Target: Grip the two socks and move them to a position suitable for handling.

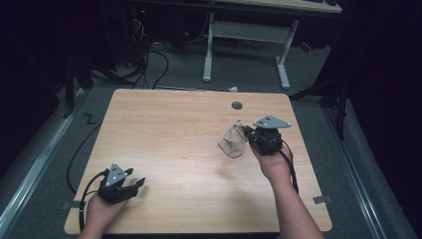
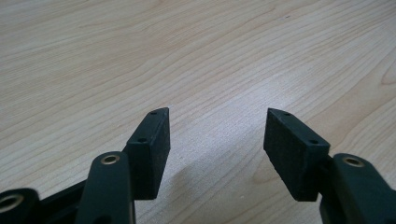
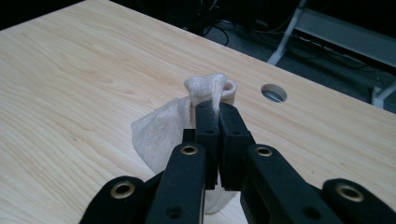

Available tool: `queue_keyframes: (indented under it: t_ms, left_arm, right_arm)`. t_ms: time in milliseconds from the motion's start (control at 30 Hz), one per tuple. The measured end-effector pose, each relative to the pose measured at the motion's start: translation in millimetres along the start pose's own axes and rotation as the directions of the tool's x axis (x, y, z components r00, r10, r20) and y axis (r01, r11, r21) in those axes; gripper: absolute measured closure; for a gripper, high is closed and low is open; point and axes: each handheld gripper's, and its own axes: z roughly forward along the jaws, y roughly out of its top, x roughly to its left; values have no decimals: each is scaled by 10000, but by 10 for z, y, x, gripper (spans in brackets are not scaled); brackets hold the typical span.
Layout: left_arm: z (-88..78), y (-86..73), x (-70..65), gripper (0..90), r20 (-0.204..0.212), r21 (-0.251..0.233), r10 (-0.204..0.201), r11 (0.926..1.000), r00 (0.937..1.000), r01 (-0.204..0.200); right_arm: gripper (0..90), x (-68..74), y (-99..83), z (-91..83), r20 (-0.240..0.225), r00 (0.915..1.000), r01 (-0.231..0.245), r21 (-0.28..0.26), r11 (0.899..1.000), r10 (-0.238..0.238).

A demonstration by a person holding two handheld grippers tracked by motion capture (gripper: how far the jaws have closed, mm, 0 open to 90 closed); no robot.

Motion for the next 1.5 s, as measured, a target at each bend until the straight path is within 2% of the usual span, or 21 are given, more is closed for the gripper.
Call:
queue_keyframes:
  t_ms: [333,567,600,633,667,767,800,867,900,933,967,1000,1067,1133,1200,1333,1367,1400,1433,1467,1500]
  left_arm:
    - [-4,1,-2,411,33,-44,-36,10000,10000,36]
    - [-16,3,0,410,36,-72,-86,9999,10000,86]
    - [-17,4,1,410,43,-76,-93,9999,9999,93]
    - [-17,4,1,410,43,-76,-93,9999,9999,93]
    - [-18,4,4,410,33,-82,-81,9999,10000,81]
    - [-21,3,8,409,27,-110,-110,9999,9999,110]
    - [-21,3,15,409,5,-120,-134,9998,9999,134]
    - [-21,4,16,409,8,-113,-139,9998,9999,139]
    - [-21,4,16,408,8,-113,-139,9998,9999,139]
    - [-22,5,17,407,-5,-152,-163,9998,9999,163]
    - [-22,5,17,407,-5,-152,-163,9998,9999,163]
    - [-25,6,25,407,1,-115,-148,9998,9999,148]
    - [-23,1,34,406,-19,-172,-228,9996,9997,228]
    - [-27,-3,38,407,-29,-177,-236,9996,9997,235]
    - [-41,-4,45,407,-2,-139,-216,9997,9998,216]
    - [-50,-3,48,407,-6,-222,-274,9994,9996,274]
    - [-50,-3,48,407,-6,-222,-274,9994,9996,274]
    - [-46,0,44,407,-13,-200,-228,9995,9997,228]
    - [-46,0,44,407,-13,-200,-228,9995,9997,228]
    - [-40,4,35,407,4,-190,-186,9996,9998,186]
    - [-37,7,30,407,14,-171,-164,9997,9999,164]
  right_arm:
    - [888,305,95,19,-711,9966,387,-248,9989,-404]
    - [888,636,128,122,-1461,9852,860,-327,9958,-898]
    - [888,748,138,163,-1684,9798,1041,-330,9940,-1082]
    - [888,748,138,163,-1684,9798,1041,-330,9940,-1082]
    - [888,884,152,208,-2014,9721,1148,-369,9927,-1200]
    - [888,994,168,244,-2301,9646,1226,-424,9915,-1291]
    - [888,1131,193,290,-2716,9527,1273,-502,9906,-1362]
    - [888,1280,227,341,-3057,9400,1421,-534,9884,-1517]
    - [888,1280,227,341,-3057,9400,1421,-534,9884,-1517]
    - [887,1436,267,386,-3373,9259,1571,-654,9854,-1700]
    - [887,1436,267,386,-3373,9259,1571,-654,9854,-1700]
    - [887,1599,312,424,-3724,9096,1666,-796,9828,-1843]
    - [887,1697,329,446,-3949,8971,1779,-875,9801,-1981]
    - [887,1761,312,477,-4035,8906,1944,-794,9777,-2098]
    - [887,1775,240,546,-4026,8910,2057,-539,9771,-2098]
    - [887,1676,27,656,-3830,9066,1990,180,9798,-1771]
    - [887,1676,27,656,-3830,9066,1990,180,9798,-1771]
    - [887,1596,-88,677,-3648,9168,1934,495,9799,-1625]
    - [887,1596,-88,677,-3648,9168,1934,495,9799,-1625]
    - [887,1509,-209,689,-3479,9260,1829,747,9803,-1463]
    - [887,1476,-257,693,-3444,9289,1751,846,9809,-1361]
